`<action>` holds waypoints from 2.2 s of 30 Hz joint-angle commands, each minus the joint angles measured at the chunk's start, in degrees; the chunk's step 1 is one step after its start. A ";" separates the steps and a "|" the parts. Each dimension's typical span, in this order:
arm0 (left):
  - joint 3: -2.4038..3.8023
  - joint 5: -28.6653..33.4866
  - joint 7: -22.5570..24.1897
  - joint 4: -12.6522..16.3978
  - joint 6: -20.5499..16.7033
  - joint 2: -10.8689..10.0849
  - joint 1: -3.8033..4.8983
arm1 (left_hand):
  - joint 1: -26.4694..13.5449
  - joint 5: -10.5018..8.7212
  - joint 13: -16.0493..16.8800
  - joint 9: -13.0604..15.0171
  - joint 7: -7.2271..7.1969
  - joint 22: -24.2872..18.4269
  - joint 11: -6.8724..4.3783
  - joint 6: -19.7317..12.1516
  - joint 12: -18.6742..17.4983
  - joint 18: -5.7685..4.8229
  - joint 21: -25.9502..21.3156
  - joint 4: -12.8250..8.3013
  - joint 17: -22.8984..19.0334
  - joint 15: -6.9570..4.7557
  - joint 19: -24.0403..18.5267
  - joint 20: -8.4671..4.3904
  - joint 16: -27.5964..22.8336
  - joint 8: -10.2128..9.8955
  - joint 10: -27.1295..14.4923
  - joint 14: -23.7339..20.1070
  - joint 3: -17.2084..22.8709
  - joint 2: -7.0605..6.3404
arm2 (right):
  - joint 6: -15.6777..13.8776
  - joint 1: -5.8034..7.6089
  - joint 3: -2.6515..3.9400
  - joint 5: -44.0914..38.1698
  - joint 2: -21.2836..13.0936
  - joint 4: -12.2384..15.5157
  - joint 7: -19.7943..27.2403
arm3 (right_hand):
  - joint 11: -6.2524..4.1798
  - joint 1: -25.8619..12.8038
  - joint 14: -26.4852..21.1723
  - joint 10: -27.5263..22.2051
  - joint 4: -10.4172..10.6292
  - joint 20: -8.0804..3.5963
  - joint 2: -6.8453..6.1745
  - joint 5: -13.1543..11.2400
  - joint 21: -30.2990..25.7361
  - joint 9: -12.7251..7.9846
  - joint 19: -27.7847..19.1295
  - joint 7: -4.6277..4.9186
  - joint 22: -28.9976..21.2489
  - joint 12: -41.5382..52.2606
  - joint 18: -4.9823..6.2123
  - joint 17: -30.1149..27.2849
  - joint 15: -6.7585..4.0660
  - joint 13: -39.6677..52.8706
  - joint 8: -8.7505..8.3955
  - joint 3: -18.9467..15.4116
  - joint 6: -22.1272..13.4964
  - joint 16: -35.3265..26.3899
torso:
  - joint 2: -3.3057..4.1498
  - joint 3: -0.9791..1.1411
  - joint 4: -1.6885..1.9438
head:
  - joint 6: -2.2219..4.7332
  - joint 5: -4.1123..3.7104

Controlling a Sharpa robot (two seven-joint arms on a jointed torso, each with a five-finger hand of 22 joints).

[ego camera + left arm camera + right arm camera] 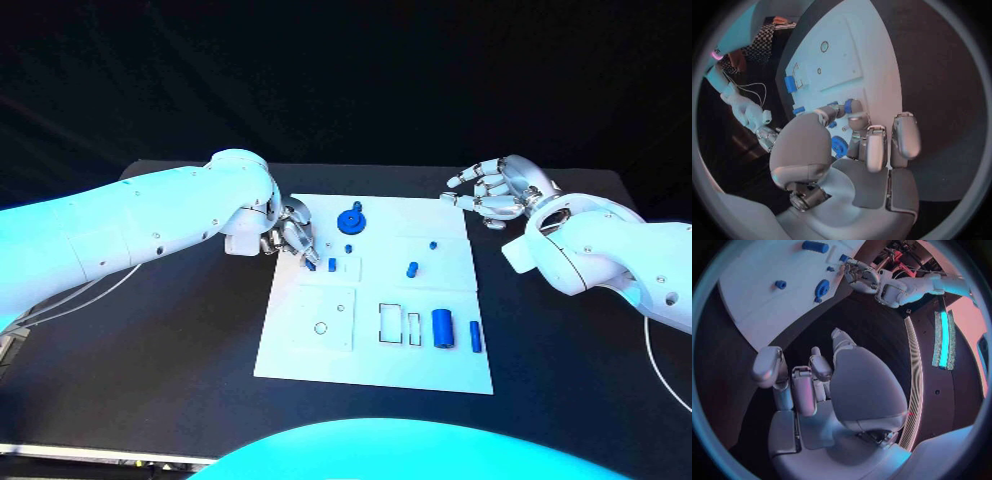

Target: Assemble the parts on the task board

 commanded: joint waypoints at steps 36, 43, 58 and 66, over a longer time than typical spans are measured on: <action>-0.27 -0.47 -0.51 -0.11 3.34 -0.22 -0.34 | 2.70 0.35 1.98 0.81 0.17 0.71 -0.04 0.49 0.82 -1.18 0.30 -5.66 14.06 -0.31 0.79 0.22 0.57 0.09 1.46 5.76 8.57 0.72 | 0.17 -0.04 0.01 -0.23 -0.11 0.10 0.39 | -0.02 -0.30 3.68 -0.13 0.14 -0.19 -0.13 0.29 -0.36 -0.05 -0.29 -0.07 0.03 -0.08 1.04 4.85 -0.32 -0.01 0.07 0.33 0.47 -0.37 | 0.03 -0.03 -0.01 | -0.10 -0.02; -0.27 -1.19 -0.39 0.15 2.69 -0.21 -0.35 | 2.73 0.34 1.96 0.82 0.17 0.84 -0.04 0.52 0.80 -1.21 0.38 -5.81 14.09 -0.31 0.89 0.21 0.58 0.09 1.48 5.77 8.73 0.74 | 0.19 -0.04 0.01 -0.23 -0.09 0.07 0.41 | -0.02 -0.30 3.68 -0.13 0.14 -0.19 -0.13 0.29 -0.36 -0.05 -0.29 -0.07 0.03 -0.08 1.04 4.85 -0.32 -0.01 0.07 0.33 0.47 -0.37 | 0.04 -0.01 0.01 | -0.07 -0.04; -0.27 0.16 -0.27 0.70 1.63 -0.11 -0.37 | 2.54 0.17 1.61 0.84 0.23 0.96 0.02 0.58 0.55 -1.24 0.46 -5.88 13.93 -0.30 0.99 0.20 0.50 0.09 1.41 5.72 8.82 0.68 | 0.21 -0.04 0.01 -0.23 -0.06 0.02 0.39 | -0.02 -0.30 3.68 -0.13 0.14 -0.19 -0.13 0.29 -0.36 -0.05 -0.29 -0.07 0.03 -0.08 1.04 4.85 -0.32 -0.01 0.07 0.33 0.47 -0.37 | 0.01 0.03 -0.03 | -0.14 -0.03; -0.27 0.98 -0.14 0.95 1.08 -0.09 -0.40 | 2.41 -0.08 1.04 0.83 0.29 0.80 0.06 0.53 0.13 -1.20 0.36 -5.81 13.71 -0.28 0.84 0.20 0.38 0.03 1.21 5.66 8.92 0.89 | 0.27 -0.05 0.01 -0.23 0.00 -0.02 0.42 | -0.02 -0.30 3.68 -0.13 0.14 -0.19 -0.13 0.29 -0.36 -0.05 -0.29 -0.07 0.03 -0.08 1.04 4.85 -0.32 -0.01 0.07 0.33 0.47 -0.37 | 0.01 0.01 -0.03 | -0.12 -0.10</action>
